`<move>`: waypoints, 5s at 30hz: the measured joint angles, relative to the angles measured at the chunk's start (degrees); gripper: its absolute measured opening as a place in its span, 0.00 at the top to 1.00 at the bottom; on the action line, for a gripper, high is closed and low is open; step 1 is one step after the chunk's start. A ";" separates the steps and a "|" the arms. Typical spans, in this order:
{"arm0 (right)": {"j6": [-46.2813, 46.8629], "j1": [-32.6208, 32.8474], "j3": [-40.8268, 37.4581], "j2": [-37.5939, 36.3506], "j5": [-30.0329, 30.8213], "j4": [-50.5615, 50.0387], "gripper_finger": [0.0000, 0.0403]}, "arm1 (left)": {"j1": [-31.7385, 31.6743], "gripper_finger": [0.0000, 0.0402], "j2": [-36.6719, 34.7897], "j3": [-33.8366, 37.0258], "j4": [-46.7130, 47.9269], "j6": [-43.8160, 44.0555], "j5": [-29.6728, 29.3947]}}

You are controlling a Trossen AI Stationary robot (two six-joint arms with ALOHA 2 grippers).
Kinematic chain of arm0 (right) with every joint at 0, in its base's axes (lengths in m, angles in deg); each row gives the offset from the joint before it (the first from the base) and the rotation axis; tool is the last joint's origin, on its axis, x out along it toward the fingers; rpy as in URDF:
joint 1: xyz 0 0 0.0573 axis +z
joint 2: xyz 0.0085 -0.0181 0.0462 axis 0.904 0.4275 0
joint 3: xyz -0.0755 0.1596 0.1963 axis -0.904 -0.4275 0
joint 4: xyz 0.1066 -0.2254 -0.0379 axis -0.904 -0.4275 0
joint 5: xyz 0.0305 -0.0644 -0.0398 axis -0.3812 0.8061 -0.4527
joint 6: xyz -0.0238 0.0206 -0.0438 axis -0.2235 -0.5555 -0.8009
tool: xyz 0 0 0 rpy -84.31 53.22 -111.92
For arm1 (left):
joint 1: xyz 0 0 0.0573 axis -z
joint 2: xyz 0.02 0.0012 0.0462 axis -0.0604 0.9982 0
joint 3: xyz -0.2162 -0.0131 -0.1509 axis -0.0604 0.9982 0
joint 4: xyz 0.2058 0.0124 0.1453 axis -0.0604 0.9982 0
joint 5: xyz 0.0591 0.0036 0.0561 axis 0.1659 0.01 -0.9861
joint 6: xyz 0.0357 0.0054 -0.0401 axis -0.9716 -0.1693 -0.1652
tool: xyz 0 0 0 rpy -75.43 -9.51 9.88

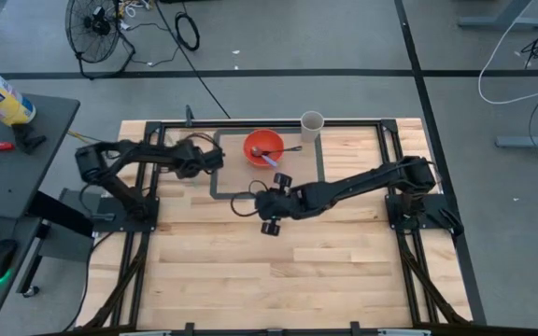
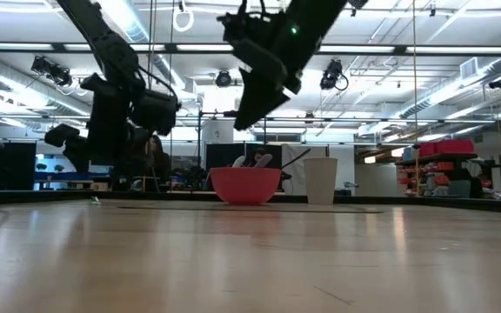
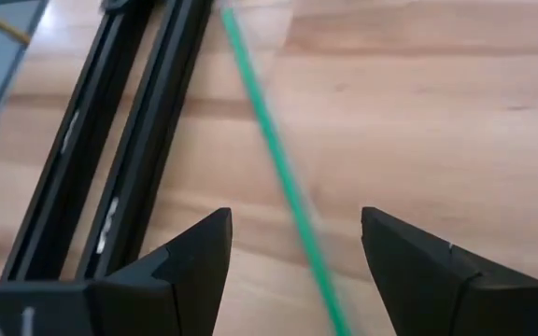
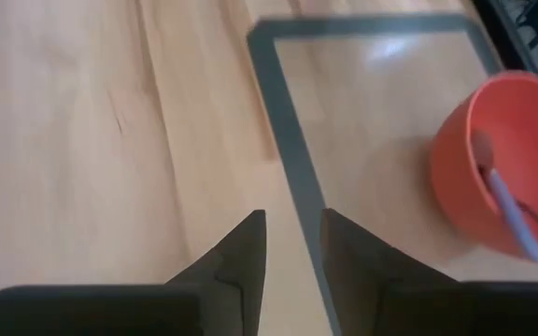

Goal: Pick & Place Utensil
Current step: Put the green straw in the white cup on the transparent mat

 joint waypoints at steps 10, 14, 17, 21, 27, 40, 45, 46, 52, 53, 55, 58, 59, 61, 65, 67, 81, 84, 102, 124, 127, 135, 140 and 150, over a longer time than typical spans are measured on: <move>-1.40 0.72 -2.54 -0.22 0.02 1.61 0.73 | 1.04 0.40 2.28 8.90 -14.54 6.66 -1.22; -3.72 0.68 -2.54 -0.23 0.04 6.00 0.73 | 2.64 0.40 2.35 10.25 -17.73 8.50 -2.72; -5.03 0.68 -2.54 -0.24 -0.06 8.22 0.73 | 3.66 0.40 2.41 10.25 -17.73 8.58 -2.78; -5.61 0.68 -2.54 -0.24 -0.44 8.68 0.73 | 5.51 0.42 2.46 10.25 -17.51 12.32 -1.68; -4.26 1.08 -2.54 -0.24 -0.46 6.07 0.73 | 8.45 0.56 2.49 10.23 -16.40 18.04 -0.80; -2.55 1.88 -2.54 -0.26 0.11 4.04 0.73 | 13.58 0.74 2.52 10.25 -11.96 23.94 0.90; -2.57 1.88 -2.54 -0.26 0.17 4.07 0.73 | 15.38 0.75 2.54 10.29 -11.90 24.00 0.18; -2.57 1.88 -2.54 -0.26 0.17 4.06 0.73 | 15.47 0.75 2.56 10.29 -11.95 24.00 0.07; -2.54 1.88 -2.54 -0.26 0.17 3.90 0.73 | 15.74 0.76 2.57 10.34 -12.23 23.91 0.05; -2.52 1.88 -2.54 -0.32 0.17 3.37 0.73 | 15.76 0.77 2.57 10.34 -12.24 23.91 0.03; -2.49 1.88 -2.54 -0.97 0.73 0.24 0.73 | 15.80 0.80 2.57 10.34 -12.20 23.91 0.05; -0.89 1.92 -2.54 -3.19 5.13 -5.88 0.73 | 15.83 0.86 2.57 10.27 -12.03 23.64 0.23; -0.15 2.02 -2.54 -4.30 7.16 -8.20 0.73 | 15.83 0.88 2.57 10.27 -11.74 23.57 0.34; 1.27 2.31 -2.54 -6.63 11.55 -12.44 0.73 | 15.85 0.91 2.50 10.26 -11.05 22.79 0.35; 3.21 2.84 -7.19 -13.14 19.81 -13.55 0.73 | 15.83 0.94 -0.13 10.43 -10.15 19.33 2.27; 3.42 2.75 -12.32 -16.65 19.91 -9.21 0.73 | 15.99 0.94 -2.82 10.50 -9.34 16.44 4.50; -8.75 0.72 -42.04 -30.03 14.57 52.15 0.73 | 30.25 0.95 -25.86 10.40 -16.21 -6.79 -9.07; -10.32 -0.93 -47.60 -27.06 6.23 75.19 0.71 | 33.95 0.97 -26.53 10.32 -28.21 -21.33 -12.86; -1.99 -5.88 -39.59 -12.40 -3.82 104.17 0.45 | 43.23 0.98 -25.45 10.32 -69.83 -61.30 -0.35; -0.65 -6.06 -39.52 -12.41 -8.39 110.22 0.74 | 42.30 0.97 -25.45 10.34 -67.93 -63.36 -0.51; -0.65 -6.10 -39.52 -12.41 -8.24 110.06 0.81 | 42.45 0.97 -25.45 10.34 -67.96 -64.44 0.00; 3.01 -6.78 -39.52 -12.44 -7.14 107.92 0.97 | 44.13 0.84 -25.45 10.34 -67.93 -68.62 3.07; 4.64 -7.67 -39.54 -12.45 -8.26 106.17 0.97 | 45.85 0.68 -25.75 10.32 -67.62 -71.67 2.49; -10.65 -12.23 -39.56 -28.51 2.80 82.57 0.97 | 51.36 0.45 -31.31 10.27 -54.17 -71.97 -12.36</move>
